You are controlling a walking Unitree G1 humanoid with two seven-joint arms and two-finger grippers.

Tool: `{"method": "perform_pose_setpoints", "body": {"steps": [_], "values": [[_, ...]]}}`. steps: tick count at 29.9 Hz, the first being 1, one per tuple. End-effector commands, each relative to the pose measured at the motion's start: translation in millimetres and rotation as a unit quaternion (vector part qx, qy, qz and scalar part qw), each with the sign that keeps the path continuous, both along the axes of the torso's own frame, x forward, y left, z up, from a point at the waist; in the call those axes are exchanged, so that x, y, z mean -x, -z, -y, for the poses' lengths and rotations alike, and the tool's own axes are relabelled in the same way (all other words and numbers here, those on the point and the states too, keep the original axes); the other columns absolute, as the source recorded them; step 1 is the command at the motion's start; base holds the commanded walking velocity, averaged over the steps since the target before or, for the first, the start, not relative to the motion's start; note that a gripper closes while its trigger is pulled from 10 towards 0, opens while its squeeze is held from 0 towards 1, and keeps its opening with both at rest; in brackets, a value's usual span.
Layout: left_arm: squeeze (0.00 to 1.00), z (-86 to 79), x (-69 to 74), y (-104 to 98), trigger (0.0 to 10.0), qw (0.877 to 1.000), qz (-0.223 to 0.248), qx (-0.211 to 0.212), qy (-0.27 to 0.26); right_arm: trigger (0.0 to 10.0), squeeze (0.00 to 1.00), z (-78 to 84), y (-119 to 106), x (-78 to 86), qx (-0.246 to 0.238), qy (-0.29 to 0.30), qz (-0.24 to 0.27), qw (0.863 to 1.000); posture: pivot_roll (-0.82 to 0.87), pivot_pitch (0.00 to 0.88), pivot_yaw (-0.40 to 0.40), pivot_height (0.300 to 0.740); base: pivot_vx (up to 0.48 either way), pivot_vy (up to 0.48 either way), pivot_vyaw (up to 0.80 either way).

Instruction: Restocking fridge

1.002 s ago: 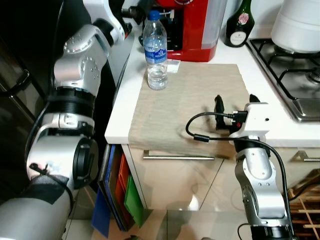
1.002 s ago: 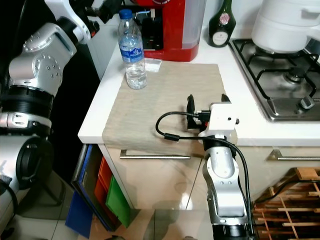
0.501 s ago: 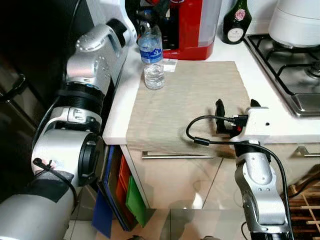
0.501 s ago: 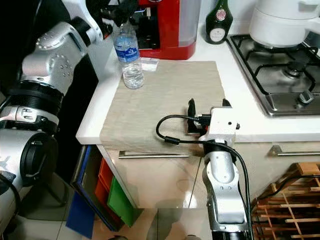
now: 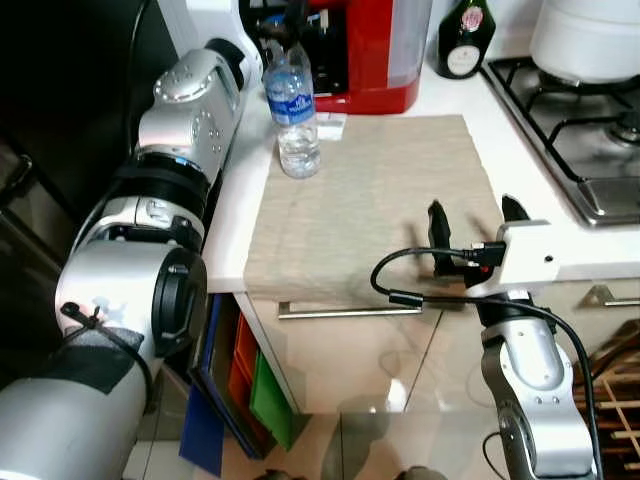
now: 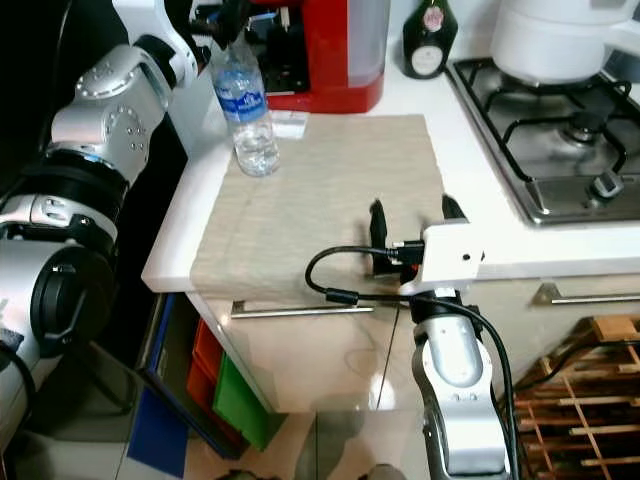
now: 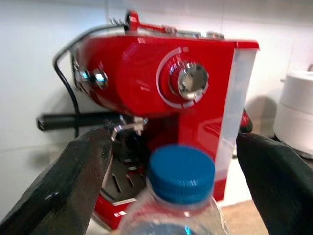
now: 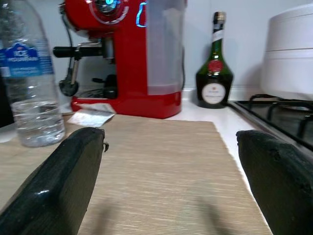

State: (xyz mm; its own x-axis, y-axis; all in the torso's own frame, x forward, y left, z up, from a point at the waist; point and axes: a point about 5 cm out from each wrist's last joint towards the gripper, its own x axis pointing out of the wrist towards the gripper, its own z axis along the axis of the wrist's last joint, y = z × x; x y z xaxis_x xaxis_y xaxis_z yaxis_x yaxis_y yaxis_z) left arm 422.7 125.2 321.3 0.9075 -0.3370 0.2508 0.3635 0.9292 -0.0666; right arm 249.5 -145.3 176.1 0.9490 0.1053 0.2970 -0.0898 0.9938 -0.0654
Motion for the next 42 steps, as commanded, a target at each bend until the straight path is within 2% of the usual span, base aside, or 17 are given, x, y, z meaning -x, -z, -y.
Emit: {"method": "perform_pose_setpoints", "body": {"steps": [1,7,17,18,20,21,42], "values": [[0.00,-2.6,-1.0,-2.2,10.0,1.000,-0.010,0.009,-0.001,10.0,0.00,-6.3,-8.7,-1.6,0.002,-0.025,0.016,1.000,-0.18,0.088,0.142,0.740,0.000,0.000,0.00],[0.00,-2.4,-3.1,5.4,10.0,0.999,-0.033,0.021,-0.007,10.0,0.00,-10.9,-21.5,-7.4,0.015,-0.047,0.037,0.998,-0.17,0.087,0.137,0.740,0.000,0.000,0.00],[0.00,-3.1,-4.5,13.0,10.0,0.999,-0.049,0.018,-0.016,10.0,0.00,-19.5,-25.0,-11.0,0.014,-0.067,0.043,0.997,-0.17,0.076,0.132,0.740,0.000,0.000,0.00],[0.00,-4.2,-4.7,14.9,4.8,0.998,-0.051,0.016,-0.019,10.0,0.00,-21.6,-25.6,-10.5,0.012,-0.070,0.044,0.997,-0.17,0.074,0.132,0.740,0.000,0.000,0.00],[0.00,-4.4,-4.8,15.4,4.8,0.998,-0.052,0.016,-0.020,10.0,0.00,-22.1,-25.8,-10.4,0.011,-0.071,0.044,0.996,-0.17,0.074,0.132,0.740,0.000,0.000,0.00],[0.00,-4.6,-4.9,15.8,0.0,0.998,-0.052,0.016,-0.020,10.0,0.00,-22.7,-26.0,-10.2,0.011,-0.072,0.045,0.996,-0.17,0.073,0.132,0.740,0.000,0.000,0.00],[0.00,3.0,-4.3,24.0,0.0,0.998,-0.054,0.016,-0.006,10.0,0.00,-20.6,-19.3,-13.1,0.017,-0.071,0.030,0.997,-0.18,0.056,0.121,0.740,0.000,0.000,0.00]]}}
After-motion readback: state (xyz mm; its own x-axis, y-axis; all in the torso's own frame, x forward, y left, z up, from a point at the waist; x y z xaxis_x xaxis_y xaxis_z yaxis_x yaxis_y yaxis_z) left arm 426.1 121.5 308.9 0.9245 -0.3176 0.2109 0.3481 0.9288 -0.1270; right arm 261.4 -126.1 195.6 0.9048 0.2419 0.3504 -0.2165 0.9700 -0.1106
